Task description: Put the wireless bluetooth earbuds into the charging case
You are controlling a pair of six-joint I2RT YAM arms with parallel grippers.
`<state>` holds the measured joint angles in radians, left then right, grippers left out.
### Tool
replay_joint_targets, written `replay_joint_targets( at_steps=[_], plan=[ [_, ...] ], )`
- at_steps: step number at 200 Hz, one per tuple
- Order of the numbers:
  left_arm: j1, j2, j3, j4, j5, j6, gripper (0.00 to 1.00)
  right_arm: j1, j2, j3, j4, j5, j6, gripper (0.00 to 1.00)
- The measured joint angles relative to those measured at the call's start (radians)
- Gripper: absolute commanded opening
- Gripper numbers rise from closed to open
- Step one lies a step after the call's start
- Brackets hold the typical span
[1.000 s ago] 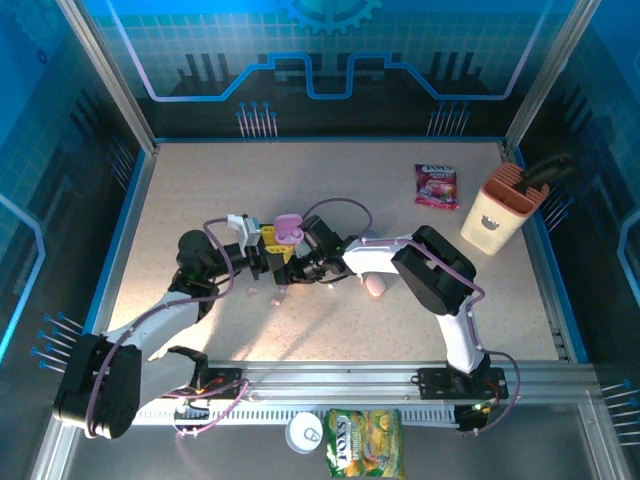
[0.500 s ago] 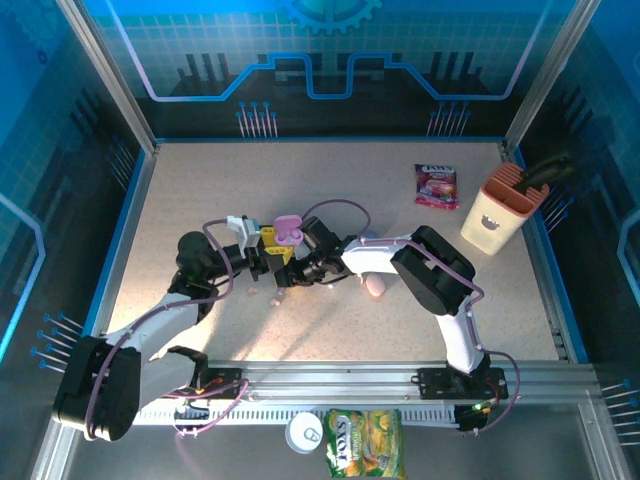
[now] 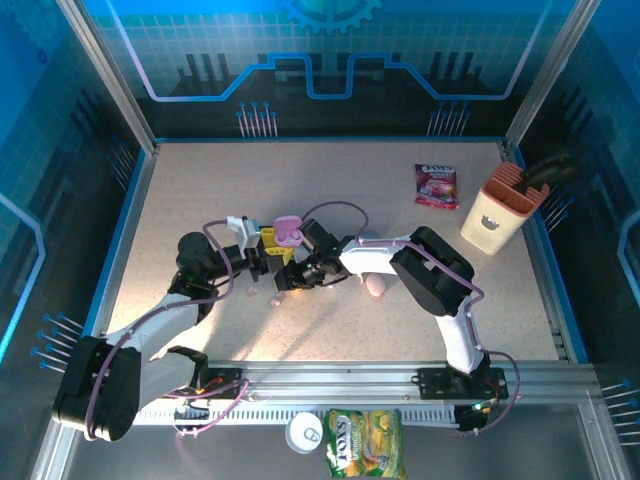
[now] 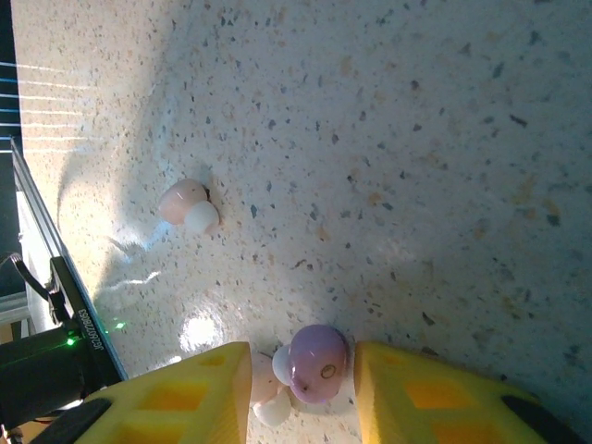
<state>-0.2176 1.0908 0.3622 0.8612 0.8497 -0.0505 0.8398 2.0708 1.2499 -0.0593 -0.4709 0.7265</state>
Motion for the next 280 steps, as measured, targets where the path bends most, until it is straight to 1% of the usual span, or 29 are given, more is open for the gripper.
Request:
replay_joint_targets(
  at_steps=[79,131,154,203,225,250,269,280],
  plan=[
    [0.0,0.0,0.0,0.0,0.0,0.0,0.39,0.003,0.023,0.043,-0.05,-0.009,0.018,0.33],
    [0.0,-0.003,-0.001,0.0,0.0,0.0,0.39,0.002,0.055,0.096,-0.106,-0.016,0.021,0.25],
    [0.0,-0.006,-0.001,0.0,0.0,0.0,0.39,0.002,0.069,0.122,-0.136,-0.016,0.008,0.19],
    [0.006,-0.006,-0.003,0.0,-0.001,0.001,0.39,0.004,0.078,0.134,-0.141,-0.015,-0.009,0.17],
    [0.006,-0.006,-0.007,-0.002,-0.01,0.004,0.39,0.003,0.06,0.103,-0.108,-0.002,-0.008,0.17],
    [0.006,-0.01,-0.008,-0.002,-0.029,0.005,0.39,-0.007,0.008,0.027,-0.072,0.028,-0.008,0.17],
    [0.006,-0.012,-0.014,0.0,-0.052,0.009,0.39,-0.046,-0.04,-0.027,-0.075,0.055,-0.013,0.17],
    [0.006,-0.012,-0.02,0.005,-0.069,0.017,0.39,-0.084,-0.073,-0.058,-0.082,0.074,-0.021,0.17]
  ],
)
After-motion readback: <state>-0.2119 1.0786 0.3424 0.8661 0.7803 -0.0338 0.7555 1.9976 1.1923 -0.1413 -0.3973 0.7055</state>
